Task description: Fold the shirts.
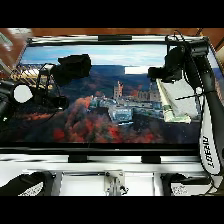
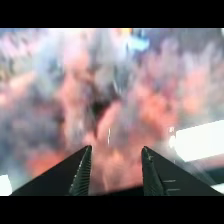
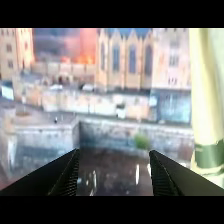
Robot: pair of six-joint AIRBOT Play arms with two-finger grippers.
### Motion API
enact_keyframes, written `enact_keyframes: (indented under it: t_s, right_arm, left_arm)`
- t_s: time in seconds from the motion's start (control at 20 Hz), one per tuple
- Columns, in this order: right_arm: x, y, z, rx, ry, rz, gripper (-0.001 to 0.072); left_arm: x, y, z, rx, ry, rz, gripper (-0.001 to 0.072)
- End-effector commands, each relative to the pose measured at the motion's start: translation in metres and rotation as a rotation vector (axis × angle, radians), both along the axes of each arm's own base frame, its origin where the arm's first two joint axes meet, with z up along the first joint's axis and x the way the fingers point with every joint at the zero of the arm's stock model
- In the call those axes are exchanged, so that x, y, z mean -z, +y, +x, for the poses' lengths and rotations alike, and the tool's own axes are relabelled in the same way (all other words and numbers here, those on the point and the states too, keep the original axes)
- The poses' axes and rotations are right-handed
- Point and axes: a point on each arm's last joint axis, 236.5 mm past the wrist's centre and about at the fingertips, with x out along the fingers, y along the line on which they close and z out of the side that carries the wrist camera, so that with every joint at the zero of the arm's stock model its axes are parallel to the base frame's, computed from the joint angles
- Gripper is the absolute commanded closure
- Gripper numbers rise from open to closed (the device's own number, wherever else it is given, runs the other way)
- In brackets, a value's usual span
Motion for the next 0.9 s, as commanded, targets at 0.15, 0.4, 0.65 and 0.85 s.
enact_keyframes:
  t_s: [0.15, 0.4, 0.65, 0.85]
  right_arm:
    - [-0.010, -0.001, 0.020, -0.083, -0.097, -0.049, 0.0167]
    - [-0.009, 0.009, 0.016, -0.082, -0.085, 0.000, 0.0167]
    - [-0.010, 0.011, 0.017, -0.084, -0.088, 0.007, 0.0167]
    - [-0.008, 0.012, 0.014, -0.085, -0.075, 0.011, 0.0167]
  left_arm:
    - [-0.024, -0.005, 0.088, -0.068, -0.296, -0.055, -0.0011]
    - [0.020, 0.035, 0.197, -0.195, -0.272, -0.008, -0.0011]
    - [0.079, 0.062, 0.271, -0.296, -0.270, -0.028, -0.0010]
    - [0.113, 0.062, 0.290, -0.297, -0.273, -0.029, -0.0010]
